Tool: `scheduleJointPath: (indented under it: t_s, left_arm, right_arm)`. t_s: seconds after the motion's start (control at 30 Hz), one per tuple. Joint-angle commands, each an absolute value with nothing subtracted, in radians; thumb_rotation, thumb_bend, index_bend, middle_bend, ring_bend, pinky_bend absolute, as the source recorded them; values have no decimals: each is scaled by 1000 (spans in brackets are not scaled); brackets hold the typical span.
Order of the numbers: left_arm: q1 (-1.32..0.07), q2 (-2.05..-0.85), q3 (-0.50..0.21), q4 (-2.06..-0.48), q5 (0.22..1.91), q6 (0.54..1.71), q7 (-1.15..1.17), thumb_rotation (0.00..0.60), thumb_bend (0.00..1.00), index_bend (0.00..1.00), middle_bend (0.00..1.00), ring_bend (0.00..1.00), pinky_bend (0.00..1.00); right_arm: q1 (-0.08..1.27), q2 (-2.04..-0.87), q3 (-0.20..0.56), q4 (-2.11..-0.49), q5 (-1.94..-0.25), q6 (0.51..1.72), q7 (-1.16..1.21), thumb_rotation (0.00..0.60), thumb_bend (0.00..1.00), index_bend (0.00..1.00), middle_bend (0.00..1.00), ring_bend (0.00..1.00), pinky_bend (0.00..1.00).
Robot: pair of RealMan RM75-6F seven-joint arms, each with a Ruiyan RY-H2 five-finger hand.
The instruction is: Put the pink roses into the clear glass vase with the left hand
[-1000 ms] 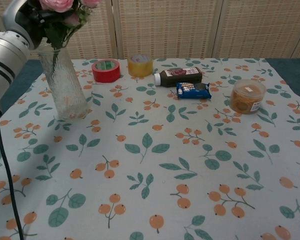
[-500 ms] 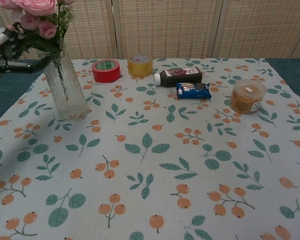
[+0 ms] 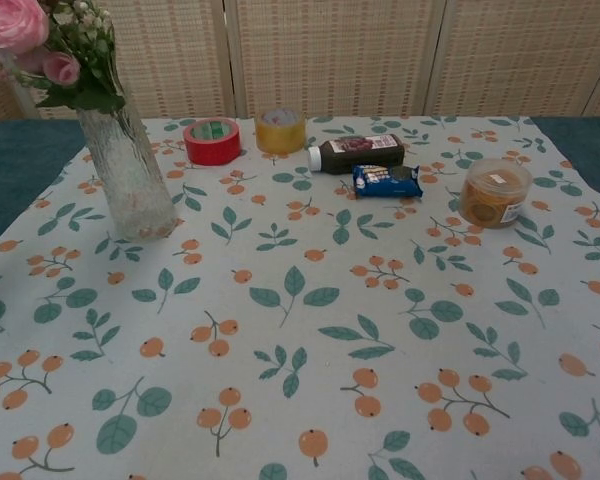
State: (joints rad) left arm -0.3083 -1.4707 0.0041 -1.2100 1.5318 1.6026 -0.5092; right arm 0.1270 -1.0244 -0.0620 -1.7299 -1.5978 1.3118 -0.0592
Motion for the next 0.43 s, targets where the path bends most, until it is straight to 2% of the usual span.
scheduleJointPath:
  t_s: [0.03, 0.2, 0.43]
  left_arm:
    - [-275, -1435, 30, -1219, 1537, 1592, -438, 600, 363, 0, 0, 0, 30]
    - [-210, -1360, 98, -1280, 1535, 1565, -198, 600, 360, 0, 0, 0, 32]
    - [-169, -1333, 108, -1319, 1525, 1551, 16, 600, 357, 0, 0, 0, 33]
  right_arm:
    - [128, -1024, -66, -1735, -1605, 1312, -60, 600, 182, 0, 0, 0, 0]
    - [121, -1026, -59, -1729, -1593, 1326, -69, 600, 182, 0, 0, 0, 0]
    - [122, -1031, -60, -1729, -1585, 1319, -85, 600, 183, 0, 0, 0, 0]
